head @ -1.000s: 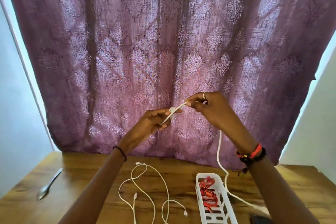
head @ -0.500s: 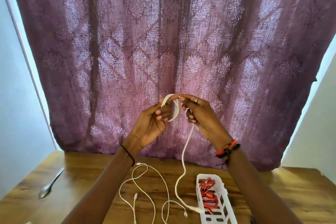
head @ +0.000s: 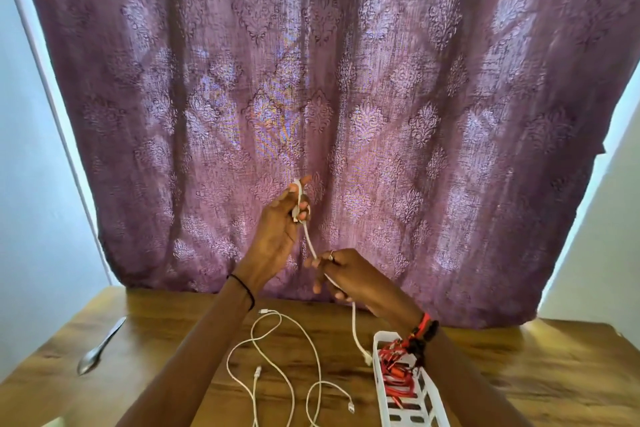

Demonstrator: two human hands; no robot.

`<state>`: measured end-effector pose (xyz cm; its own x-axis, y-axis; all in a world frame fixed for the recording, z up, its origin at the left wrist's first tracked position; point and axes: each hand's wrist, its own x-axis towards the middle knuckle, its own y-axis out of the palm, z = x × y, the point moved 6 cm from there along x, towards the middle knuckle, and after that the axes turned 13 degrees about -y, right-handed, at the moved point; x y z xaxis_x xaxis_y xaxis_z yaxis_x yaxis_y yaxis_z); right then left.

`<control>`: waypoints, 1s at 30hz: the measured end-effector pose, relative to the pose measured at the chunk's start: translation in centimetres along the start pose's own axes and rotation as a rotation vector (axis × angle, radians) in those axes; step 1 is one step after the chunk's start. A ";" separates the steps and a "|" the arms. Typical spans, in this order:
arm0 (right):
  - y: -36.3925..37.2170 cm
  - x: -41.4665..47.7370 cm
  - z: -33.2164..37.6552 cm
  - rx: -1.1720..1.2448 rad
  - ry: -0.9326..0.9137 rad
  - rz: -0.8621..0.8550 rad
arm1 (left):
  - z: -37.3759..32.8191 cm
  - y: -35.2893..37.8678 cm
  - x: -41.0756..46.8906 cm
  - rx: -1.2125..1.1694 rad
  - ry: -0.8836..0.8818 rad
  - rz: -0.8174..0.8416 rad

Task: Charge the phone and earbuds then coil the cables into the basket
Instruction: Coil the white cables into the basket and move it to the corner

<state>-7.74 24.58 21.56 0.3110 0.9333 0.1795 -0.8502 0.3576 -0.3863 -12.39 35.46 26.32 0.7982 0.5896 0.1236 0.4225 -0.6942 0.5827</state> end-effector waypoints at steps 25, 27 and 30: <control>-11.9 -3.0 3.7 -0.451 -0.356 -0.078 | 6.9 4.1 -3.3 1.009 0.015 0.151; -12.6 -2.9 3.2 -0.347 -0.351 -0.112 | 7.2 4.4 -3.4 0.934 -0.018 0.164; -13.2 -2.6 2.7 -0.268 -0.358 -0.195 | 7.8 5.2 -3.7 0.856 -0.071 0.215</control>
<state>1.50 17.37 28.64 0.2480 0.7948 0.5539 -0.6366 0.5647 -0.5252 -9.79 26.47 22.68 0.9103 0.4031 0.0947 0.4136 -0.8748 -0.2522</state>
